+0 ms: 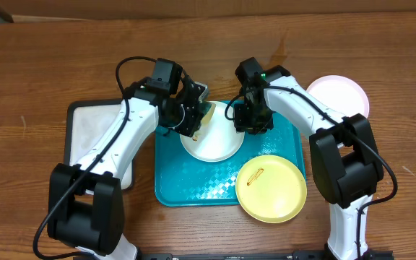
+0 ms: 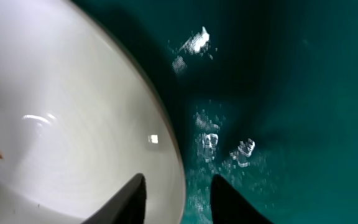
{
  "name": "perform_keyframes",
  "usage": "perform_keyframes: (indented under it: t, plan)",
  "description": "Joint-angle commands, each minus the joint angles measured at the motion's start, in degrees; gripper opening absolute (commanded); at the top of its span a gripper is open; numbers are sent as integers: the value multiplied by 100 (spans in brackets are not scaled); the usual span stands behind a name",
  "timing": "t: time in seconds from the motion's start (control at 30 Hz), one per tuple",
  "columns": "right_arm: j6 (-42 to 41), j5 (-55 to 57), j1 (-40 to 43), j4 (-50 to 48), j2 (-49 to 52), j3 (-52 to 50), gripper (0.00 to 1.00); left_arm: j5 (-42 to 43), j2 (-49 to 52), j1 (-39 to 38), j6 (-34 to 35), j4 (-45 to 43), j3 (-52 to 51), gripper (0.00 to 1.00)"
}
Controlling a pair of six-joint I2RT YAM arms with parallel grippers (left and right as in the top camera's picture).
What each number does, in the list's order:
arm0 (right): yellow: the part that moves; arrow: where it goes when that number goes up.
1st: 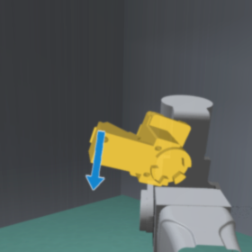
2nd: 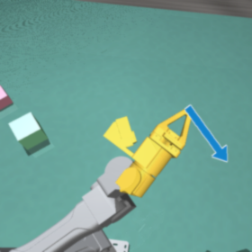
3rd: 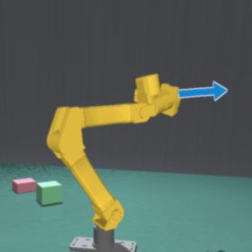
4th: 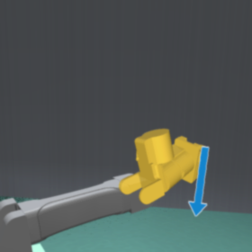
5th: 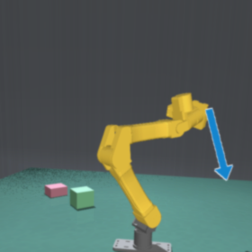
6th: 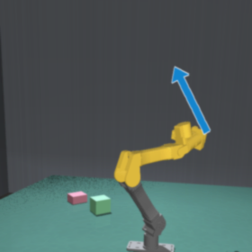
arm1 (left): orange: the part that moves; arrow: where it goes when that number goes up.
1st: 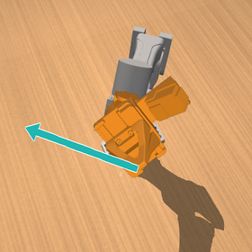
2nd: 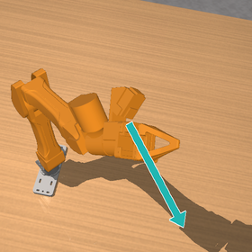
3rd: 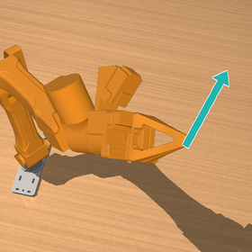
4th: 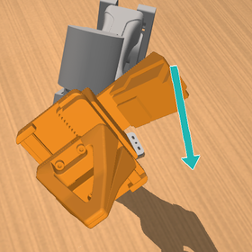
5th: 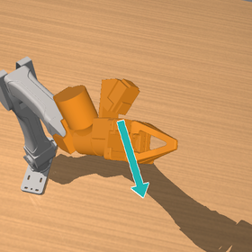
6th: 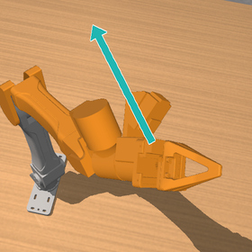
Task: Clean dirty plates on tray and stack at the side
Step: 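Scrub the second white plate's sauce smear with the sponge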
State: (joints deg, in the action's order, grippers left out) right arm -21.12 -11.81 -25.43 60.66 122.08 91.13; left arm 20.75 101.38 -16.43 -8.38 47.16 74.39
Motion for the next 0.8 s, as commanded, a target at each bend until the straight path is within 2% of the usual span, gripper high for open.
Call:
perform_keyframes:
  t: [0.0, 0.13, 0.17, 0.6, 0.77]
  plan:
    - [-149, -26, 11, -278, -122, -289, 31, -166, 52, -24, 376, -247, -221, 4]
    - [-146, -28, 11, -636, -122, -400, 6, -168, 52, -46, 372, -485, -411, 4]
    - [-149, -28, 9, -667, -122, -407, 4, -168, 52, -55, 369, -540, -455, 4]
    - [-164, -26, 11, -686, -122, -420, 4, -164, 52, -120, 192, -597, -879, 4]
    - [-164, -26, 9, -688, -122, -428, 4, -190, 52, -291, -24, -903, -1082, 4]
